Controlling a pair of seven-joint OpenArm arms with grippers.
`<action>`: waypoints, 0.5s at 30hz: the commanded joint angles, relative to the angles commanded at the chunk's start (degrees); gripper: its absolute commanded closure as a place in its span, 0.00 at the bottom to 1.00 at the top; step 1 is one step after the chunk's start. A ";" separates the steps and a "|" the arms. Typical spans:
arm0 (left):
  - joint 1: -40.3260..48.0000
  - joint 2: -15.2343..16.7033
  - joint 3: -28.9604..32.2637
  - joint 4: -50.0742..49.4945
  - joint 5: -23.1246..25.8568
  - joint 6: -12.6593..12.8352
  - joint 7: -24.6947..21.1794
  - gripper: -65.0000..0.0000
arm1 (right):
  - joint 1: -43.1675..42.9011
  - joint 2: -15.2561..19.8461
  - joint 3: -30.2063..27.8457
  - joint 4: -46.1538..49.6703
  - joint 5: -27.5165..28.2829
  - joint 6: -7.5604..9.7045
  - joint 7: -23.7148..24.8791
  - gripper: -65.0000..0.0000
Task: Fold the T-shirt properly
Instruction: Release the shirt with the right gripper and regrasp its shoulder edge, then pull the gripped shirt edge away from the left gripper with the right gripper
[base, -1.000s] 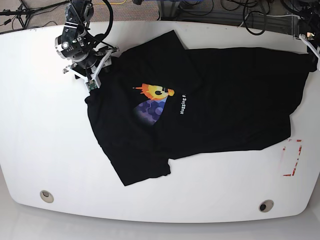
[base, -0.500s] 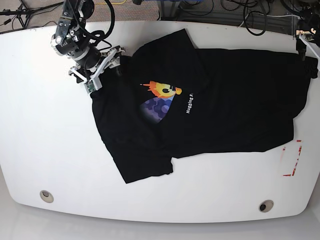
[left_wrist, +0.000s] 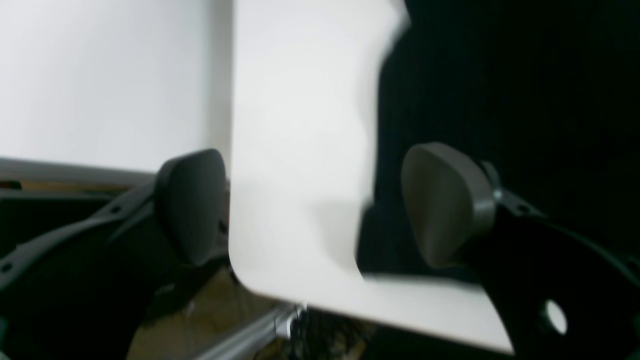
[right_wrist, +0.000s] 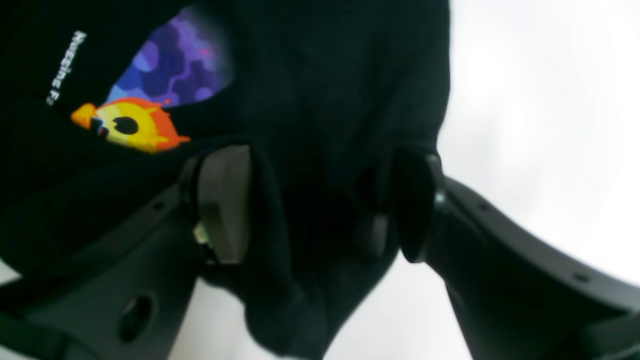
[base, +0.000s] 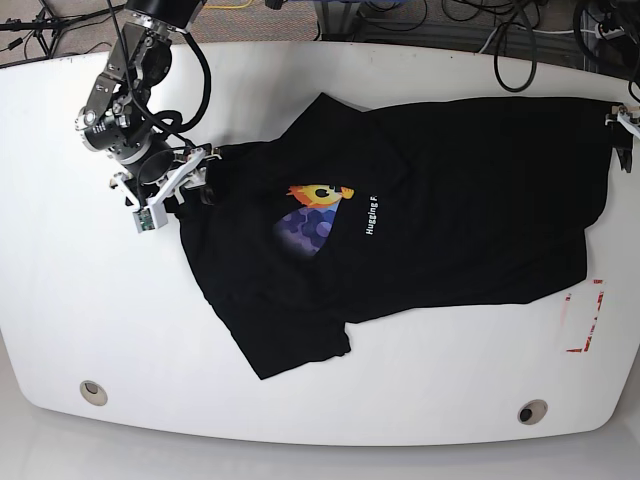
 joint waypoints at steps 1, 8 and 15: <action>-0.18 0.00 0.09 0.00 0.00 0.00 0.00 0.15 | -0.09 0.00 -0.09 0.09 0.00 0.00 -0.26 0.39; -2.37 -0.70 1.05 -0.09 0.18 0.00 0.00 0.15 | -4.22 -1.32 -0.35 0.35 0.09 0.00 -2.46 0.39; -2.46 -0.53 1.41 -0.09 0.18 0.00 0.00 0.15 | -9.32 -1.85 -0.26 3.52 0.00 -0.18 -3.25 0.39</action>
